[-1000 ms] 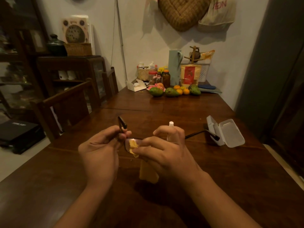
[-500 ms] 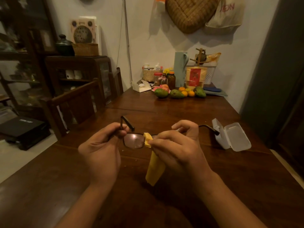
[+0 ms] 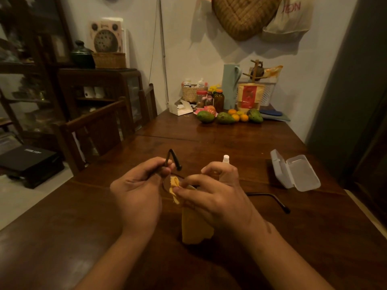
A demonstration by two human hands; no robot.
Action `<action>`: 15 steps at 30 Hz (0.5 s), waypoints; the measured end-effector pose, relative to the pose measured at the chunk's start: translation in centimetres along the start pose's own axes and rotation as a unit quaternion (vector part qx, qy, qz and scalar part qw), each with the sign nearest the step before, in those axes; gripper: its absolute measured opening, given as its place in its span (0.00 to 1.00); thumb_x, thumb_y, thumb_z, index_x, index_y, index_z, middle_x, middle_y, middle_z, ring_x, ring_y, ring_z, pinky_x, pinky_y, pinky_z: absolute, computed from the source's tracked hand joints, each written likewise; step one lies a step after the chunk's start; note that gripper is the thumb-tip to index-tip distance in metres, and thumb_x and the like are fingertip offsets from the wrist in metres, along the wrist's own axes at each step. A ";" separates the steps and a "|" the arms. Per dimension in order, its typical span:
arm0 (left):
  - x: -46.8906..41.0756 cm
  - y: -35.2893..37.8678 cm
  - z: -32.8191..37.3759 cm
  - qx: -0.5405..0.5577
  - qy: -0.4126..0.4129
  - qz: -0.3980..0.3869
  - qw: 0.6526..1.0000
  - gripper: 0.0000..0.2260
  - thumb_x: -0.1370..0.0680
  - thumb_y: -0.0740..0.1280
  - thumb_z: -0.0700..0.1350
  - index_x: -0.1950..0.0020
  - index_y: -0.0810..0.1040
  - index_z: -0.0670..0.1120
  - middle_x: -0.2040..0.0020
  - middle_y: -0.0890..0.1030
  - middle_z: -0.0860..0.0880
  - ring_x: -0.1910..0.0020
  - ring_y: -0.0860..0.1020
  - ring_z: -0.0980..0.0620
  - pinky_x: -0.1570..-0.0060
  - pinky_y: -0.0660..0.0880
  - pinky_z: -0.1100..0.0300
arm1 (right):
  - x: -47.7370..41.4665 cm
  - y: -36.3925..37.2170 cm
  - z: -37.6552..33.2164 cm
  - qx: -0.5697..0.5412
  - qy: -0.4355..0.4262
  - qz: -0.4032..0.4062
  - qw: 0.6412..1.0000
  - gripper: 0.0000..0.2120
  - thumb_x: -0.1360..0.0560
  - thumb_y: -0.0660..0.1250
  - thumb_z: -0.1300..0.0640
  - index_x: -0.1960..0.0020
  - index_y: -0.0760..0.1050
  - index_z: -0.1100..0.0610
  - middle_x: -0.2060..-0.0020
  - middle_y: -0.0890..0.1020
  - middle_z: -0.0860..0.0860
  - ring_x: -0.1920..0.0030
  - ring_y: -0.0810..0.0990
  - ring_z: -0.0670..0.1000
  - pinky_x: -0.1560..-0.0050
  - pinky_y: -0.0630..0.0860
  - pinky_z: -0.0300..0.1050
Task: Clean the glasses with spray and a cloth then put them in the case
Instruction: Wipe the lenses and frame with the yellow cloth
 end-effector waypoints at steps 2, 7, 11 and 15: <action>0.0 0.0 0.0 0.007 0.002 0.000 1.000 0.19 0.30 0.65 0.22 0.53 0.81 0.45 0.63 0.85 0.55 0.62 0.83 0.58 0.59 0.79 0.67 | -0.1 -0.1 0.2 -0.038 0.006 -0.002 0.999 0.12 0.24 0.67 0.48 0.45 0.84 0.48 0.47 0.85 0.45 0.40 0.67 0.53 0.48 0.61 0.46; 0.0 -0.2 -0.1 -0.018 0.012 -0.006 1.000 0.18 0.30 0.66 0.24 0.53 0.82 0.47 0.60 0.86 0.55 0.60 0.84 0.57 0.58 0.79 0.67 | 0.0 -0.3 1.0 -0.168 0.042 -0.014 0.985 0.09 0.25 0.71 0.53 0.45 0.85 0.49 0.48 0.84 0.42 0.38 0.69 0.54 0.45 0.65 0.47; -0.1 -0.4 -0.3 -0.034 0.014 -0.003 0.999 0.18 0.29 0.66 0.24 0.54 0.82 0.47 0.59 0.86 0.55 0.60 0.84 0.56 0.59 0.78 0.68 | -0.3 -0.7 1.6 -0.178 0.072 0.081 0.978 0.09 0.25 0.72 0.57 0.45 0.84 0.51 0.49 0.85 0.44 0.38 0.68 0.40 0.40 0.59 0.41; 0.1 -0.2 -0.2 -0.029 0.022 -0.007 0.999 0.18 0.29 0.67 0.24 0.53 0.82 0.47 0.60 0.86 0.56 0.60 0.84 0.57 0.59 0.79 0.68 | -0.3 -0.6 1.4 -0.105 0.117 0.089 0.984 0.10 0.24 0.72 0.55 0.43 0.84 0.51 0.48 0.84 0.44 0.40 0.72 0.56 0.42 0.61 0.42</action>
Point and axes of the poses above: each hand's wrist, its own x-axis away from the middle knuckle, its own y-axis out of the palm, z = x × y, the point moved 1 cm from there along -x, towards the middle knuckle
